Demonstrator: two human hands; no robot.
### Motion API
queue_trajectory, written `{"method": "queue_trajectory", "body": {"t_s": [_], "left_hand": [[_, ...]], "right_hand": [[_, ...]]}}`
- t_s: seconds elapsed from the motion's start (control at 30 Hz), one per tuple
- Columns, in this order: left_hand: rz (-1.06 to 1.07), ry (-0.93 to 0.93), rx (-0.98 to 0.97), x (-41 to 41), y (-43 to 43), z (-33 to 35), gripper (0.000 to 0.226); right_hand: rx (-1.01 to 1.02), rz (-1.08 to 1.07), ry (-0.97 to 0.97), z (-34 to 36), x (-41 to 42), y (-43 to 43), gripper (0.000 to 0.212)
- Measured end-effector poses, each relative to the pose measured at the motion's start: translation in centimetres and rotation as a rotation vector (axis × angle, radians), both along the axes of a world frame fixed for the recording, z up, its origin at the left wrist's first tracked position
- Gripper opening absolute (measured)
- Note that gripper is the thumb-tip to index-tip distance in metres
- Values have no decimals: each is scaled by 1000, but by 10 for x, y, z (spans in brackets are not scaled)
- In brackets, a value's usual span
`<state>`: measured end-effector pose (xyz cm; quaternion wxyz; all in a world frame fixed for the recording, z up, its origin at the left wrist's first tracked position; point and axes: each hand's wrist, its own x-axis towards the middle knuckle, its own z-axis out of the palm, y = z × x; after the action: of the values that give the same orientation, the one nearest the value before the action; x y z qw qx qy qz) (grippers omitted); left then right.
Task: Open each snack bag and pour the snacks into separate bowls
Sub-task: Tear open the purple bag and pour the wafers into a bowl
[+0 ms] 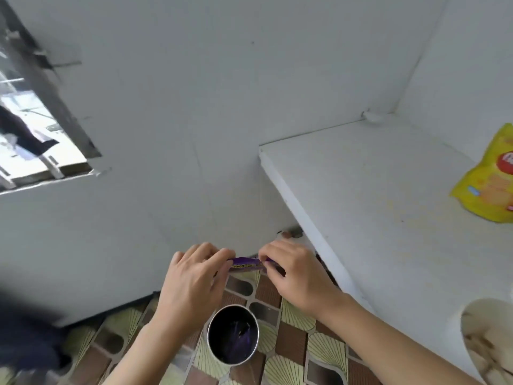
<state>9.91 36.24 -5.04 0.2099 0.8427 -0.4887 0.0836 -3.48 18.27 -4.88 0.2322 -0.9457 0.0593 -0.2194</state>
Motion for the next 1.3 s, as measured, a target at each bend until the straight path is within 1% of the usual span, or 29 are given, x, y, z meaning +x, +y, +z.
{"method": "queue_trajectory", "body": {"t_s": [0.13,0.27,0.43,0.57,0.7,0.8,0.83,0.87,0.9,0.93,0.97,1.07,1.17,1.3], "left_hand": [[67,53,52,6,23,-48,14],[116,86,70,18,37,-117,17],[155,128,135,31,53,-236,16],[179,225,188,37,65,-341,24],[201,288,240,43,67,-433,29],[213,357,303,44,62,-488,30],[211,385,332,44,61,-502,28],[208,415,363,42,59,-512,27],[206,443,392,41,57,-519,33],[207,464,416,40,54,-520,41],[214,467,417,40,51,-515,43],[235,380,376,46,35,-470,31],[241,270,383,56,16,-391,23],[230,201,393,59,-3,-264,21]], "right_hand": [[18,60,99,-46,22,14,14],[58,68,144,-114,43,29,16],[100,69,212,-230,62,46,15],[123,76,283,-335,72,54,15],[126,96,388,-430,81,60,14],[152,76,514,-482,84,59,11],[178,72,581,-495,83,58,12],[188,74,654,-503,83,57,22],[180,89,724,-508,81,57,36],[167,99,773,-509,79,56,46],[158,100,787,-503,78,55,50],[118,98,741,-458,82,47,40],[41,91,668,-380,90,33,34],[21,59,593,-260,89,19,27]]}}
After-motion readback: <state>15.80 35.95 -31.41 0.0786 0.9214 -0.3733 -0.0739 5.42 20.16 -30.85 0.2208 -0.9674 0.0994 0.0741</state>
